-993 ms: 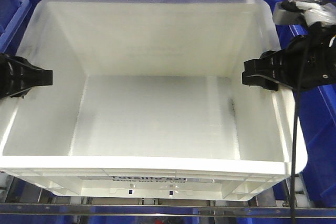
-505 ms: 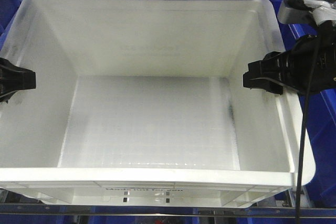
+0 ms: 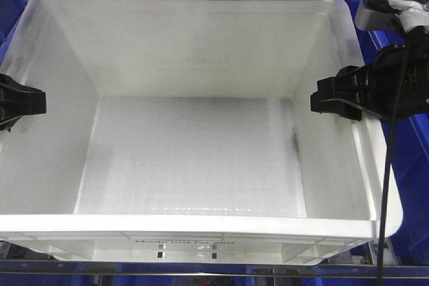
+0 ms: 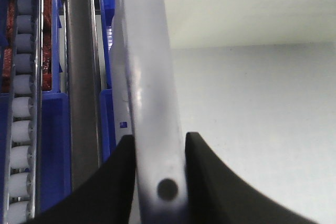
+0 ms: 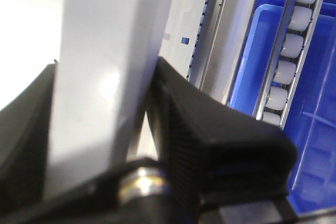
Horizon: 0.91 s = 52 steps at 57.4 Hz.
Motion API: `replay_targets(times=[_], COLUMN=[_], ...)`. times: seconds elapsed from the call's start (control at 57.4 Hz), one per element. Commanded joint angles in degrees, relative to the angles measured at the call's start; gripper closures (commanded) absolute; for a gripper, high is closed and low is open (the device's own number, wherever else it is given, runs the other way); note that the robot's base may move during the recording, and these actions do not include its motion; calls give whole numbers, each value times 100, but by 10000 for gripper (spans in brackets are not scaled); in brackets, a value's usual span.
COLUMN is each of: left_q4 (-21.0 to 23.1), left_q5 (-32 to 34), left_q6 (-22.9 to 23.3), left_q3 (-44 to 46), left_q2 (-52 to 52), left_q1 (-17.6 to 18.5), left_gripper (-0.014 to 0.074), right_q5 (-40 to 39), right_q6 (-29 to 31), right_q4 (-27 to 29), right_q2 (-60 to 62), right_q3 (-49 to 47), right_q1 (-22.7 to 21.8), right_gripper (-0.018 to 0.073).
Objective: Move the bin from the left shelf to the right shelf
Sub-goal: 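Hold the tote with both grippers while the base backs away from the shelf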
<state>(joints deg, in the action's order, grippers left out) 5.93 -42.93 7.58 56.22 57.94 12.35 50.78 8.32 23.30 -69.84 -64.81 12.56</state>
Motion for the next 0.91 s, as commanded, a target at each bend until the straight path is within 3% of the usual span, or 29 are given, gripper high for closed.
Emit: replay_targets(times=[0.0, 0.889], left_q4=[192, 192], left_q5=[782, 782], left_q6=[-275, -275], left_q3=[242, 242], left_q2=[-210, -210], left_q1=[81, 81], left_gripper=[604, 604], right_q5=[-464, -464], right_q6=[304, 304], right_q4=[294, 294], right_q2=[199, 199], right_q3=[-222, -222], right_q1=[-1, -1], right_gripper=[564, 564])
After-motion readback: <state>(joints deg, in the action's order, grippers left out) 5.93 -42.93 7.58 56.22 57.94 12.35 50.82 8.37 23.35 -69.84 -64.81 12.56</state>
